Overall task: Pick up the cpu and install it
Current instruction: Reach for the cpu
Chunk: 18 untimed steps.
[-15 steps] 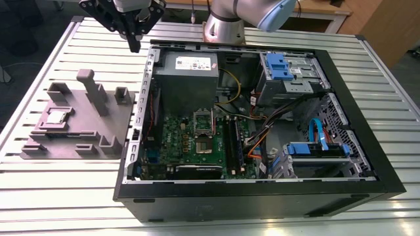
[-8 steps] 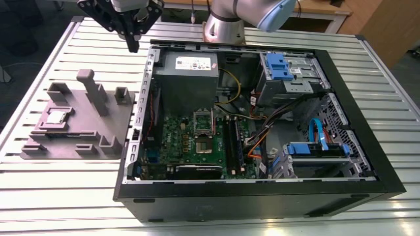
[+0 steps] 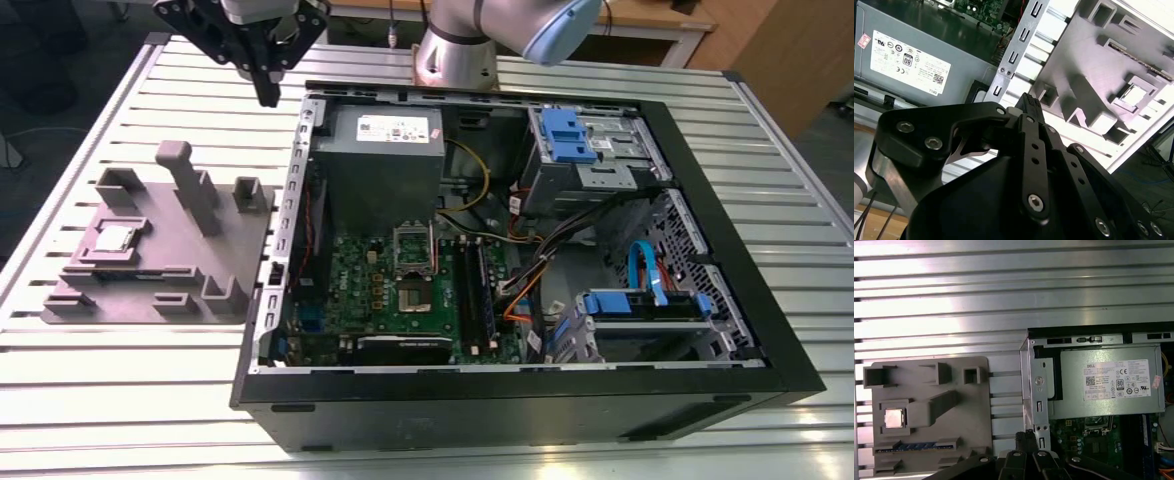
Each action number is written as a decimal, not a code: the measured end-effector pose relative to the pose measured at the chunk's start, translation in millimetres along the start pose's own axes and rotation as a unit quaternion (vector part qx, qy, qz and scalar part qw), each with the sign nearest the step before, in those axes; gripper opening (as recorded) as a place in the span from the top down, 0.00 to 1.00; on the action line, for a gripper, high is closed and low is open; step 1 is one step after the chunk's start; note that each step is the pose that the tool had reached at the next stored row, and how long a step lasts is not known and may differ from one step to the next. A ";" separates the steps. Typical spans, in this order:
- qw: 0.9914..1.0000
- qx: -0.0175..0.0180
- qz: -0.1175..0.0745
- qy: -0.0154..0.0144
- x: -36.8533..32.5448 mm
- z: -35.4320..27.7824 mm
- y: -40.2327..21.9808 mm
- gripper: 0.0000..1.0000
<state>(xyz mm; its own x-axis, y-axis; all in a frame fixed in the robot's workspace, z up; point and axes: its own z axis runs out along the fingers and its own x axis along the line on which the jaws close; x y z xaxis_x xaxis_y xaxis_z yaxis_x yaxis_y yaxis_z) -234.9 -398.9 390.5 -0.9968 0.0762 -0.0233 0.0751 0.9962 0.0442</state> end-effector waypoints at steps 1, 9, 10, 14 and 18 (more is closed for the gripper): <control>1.000 0.000 0.000 0.000 0.3 0.0 0.0 0.90; 1.000 0.000 0.000 0.000 2.0 0.0 -0.2 0.90; 1.000 0.000 0.000 0.000 2.3 0.0 -0.2 0.90; 1.000 0.000 0.000 0.000 3.2 0.0 -0.3 0.90; 1.000 0.000 0.000 0.000 4.2 -0.1 -0.3 0.90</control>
<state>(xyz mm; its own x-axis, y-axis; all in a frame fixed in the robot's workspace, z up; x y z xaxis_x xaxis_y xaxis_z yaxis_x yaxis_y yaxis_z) -239.1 -398.9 390.5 -0.9968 0.0762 -0.0233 0.0751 0.9962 0.0443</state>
